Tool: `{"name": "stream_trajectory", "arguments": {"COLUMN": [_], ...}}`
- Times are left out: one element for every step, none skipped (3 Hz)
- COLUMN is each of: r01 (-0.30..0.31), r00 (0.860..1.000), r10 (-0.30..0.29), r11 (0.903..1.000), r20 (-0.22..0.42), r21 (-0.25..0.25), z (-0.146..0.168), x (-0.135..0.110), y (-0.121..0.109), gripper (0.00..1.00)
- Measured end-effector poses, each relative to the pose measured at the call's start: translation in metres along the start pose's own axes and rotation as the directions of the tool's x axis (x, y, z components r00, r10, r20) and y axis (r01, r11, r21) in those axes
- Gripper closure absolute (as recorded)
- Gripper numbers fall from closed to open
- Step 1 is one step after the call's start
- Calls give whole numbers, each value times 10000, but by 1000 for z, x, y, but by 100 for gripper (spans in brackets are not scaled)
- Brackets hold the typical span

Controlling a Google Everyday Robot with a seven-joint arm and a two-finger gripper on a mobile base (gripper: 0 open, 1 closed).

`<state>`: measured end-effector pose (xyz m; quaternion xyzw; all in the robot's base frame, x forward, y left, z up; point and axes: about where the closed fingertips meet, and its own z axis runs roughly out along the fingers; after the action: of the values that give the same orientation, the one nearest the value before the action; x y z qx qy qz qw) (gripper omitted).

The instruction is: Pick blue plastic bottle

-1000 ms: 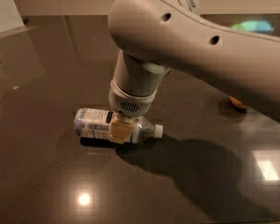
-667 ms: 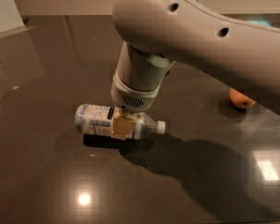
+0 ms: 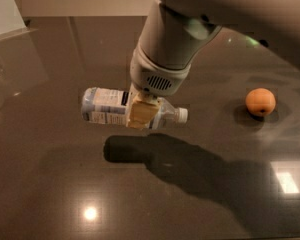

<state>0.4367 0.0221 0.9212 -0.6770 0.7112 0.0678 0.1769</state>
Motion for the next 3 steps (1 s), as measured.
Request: {"name": "stream_trajectory", "arguments": {"r01": [564,1124,1631], "r00": [9981,9932,9860], "r10": [-572,-1142,-1658], "r11": [9978,9914,9816], "r20": [229,228,192], "r21": [355,675,992], "z": [-33,-59,-82], "x": [-7,-15,-23], "y": [-5,-9,-13], "gripper": [100,100,100]}}
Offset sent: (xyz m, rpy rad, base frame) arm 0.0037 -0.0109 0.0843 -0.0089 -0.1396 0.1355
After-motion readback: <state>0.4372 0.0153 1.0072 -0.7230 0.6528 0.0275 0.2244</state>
